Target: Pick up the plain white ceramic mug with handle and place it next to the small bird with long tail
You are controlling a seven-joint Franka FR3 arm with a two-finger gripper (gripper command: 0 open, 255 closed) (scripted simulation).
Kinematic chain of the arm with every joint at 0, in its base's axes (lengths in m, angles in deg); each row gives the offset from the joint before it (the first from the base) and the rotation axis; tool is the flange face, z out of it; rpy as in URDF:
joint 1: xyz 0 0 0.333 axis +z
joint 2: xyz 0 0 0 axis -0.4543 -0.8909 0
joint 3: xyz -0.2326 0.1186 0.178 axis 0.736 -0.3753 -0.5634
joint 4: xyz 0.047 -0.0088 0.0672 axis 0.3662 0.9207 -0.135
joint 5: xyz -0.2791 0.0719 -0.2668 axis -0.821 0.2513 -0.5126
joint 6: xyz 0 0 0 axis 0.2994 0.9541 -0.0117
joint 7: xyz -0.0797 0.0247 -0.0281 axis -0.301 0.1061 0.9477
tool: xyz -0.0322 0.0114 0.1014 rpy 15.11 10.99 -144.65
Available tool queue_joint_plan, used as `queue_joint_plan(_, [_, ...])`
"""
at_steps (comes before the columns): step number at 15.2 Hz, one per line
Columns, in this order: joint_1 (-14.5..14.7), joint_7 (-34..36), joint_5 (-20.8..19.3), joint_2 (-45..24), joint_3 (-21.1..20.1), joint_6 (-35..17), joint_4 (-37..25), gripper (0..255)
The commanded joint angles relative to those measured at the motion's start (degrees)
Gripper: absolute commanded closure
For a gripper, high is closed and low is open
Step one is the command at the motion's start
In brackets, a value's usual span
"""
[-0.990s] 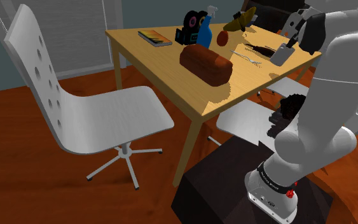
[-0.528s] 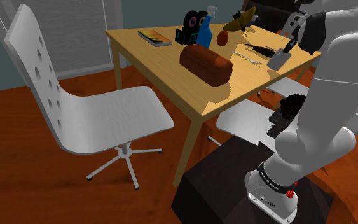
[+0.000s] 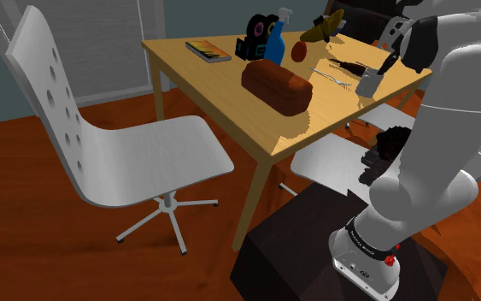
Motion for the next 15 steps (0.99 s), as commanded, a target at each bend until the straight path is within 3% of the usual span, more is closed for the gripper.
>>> queue_joint_plan(1, [0.0,0.0,0.0,0.0,0.0,0.0,0.0,0])
queue_joint_plan(4, [0.0,0.0,0.0,0.0,0.0,0.0,0.0,0])
queue_joint_plan(8, [-3.1,0.7,0.5,-1.0,0.1,7.7,-8.8,0])
queue_joint_plan(15, [-3.1,0.7,0.5,-1.0,0.1,7.7,-8.8,0])
